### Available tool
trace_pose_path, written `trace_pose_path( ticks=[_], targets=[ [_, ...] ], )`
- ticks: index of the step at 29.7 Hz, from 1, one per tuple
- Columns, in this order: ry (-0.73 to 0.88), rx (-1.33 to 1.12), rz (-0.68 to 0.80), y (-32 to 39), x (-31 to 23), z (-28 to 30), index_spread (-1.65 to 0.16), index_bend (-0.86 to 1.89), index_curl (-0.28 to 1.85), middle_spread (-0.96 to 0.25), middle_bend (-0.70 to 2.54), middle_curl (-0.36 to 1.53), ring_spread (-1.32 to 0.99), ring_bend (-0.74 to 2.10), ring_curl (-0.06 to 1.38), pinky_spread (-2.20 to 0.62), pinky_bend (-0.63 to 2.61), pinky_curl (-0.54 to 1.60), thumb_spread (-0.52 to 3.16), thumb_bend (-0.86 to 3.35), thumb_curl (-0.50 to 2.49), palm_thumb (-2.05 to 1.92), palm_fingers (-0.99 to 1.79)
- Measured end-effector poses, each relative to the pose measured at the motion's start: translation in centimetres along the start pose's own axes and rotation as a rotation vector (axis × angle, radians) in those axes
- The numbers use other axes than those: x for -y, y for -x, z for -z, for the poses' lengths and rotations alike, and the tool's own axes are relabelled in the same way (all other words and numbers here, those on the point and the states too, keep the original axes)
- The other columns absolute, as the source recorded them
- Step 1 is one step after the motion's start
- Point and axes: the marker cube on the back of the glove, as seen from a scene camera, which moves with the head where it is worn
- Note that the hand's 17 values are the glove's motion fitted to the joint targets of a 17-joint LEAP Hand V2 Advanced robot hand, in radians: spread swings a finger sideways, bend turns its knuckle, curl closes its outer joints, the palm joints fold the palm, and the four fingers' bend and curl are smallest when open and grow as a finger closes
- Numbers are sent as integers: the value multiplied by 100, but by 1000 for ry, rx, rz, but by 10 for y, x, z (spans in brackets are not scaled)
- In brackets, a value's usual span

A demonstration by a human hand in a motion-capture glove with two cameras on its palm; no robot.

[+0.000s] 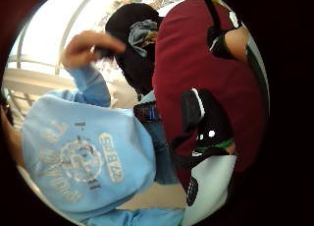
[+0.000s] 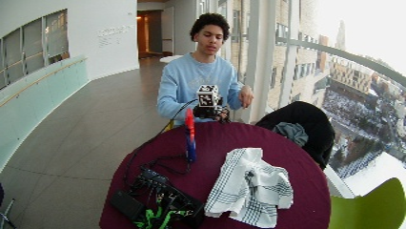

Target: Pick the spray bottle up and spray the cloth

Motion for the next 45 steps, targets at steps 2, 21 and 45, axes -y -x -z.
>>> trace_pose_path(
  ticks=[2, 21, 45],
  targets=[
    [9, -4, 3, -3, 1, 0, -17, 36, 13, -4, 35, 12, -2, 28, 8, 10, 24, 7, 48, 36, 11, 53, 87],
    [58, -66, -38, -18, 0, 2, -30, 25, 31, -6, 27, 27, -3, 17, 21, 18, 23, 24, 109, 33, 25, 64, 76],
    [-61, -76, -348, -49, -109, 12, -32, 13, 33, -7, 20, 35, -3, 28, 28, 16, 19, 29, 120, 16, 30, 62, 81]
  ],
)
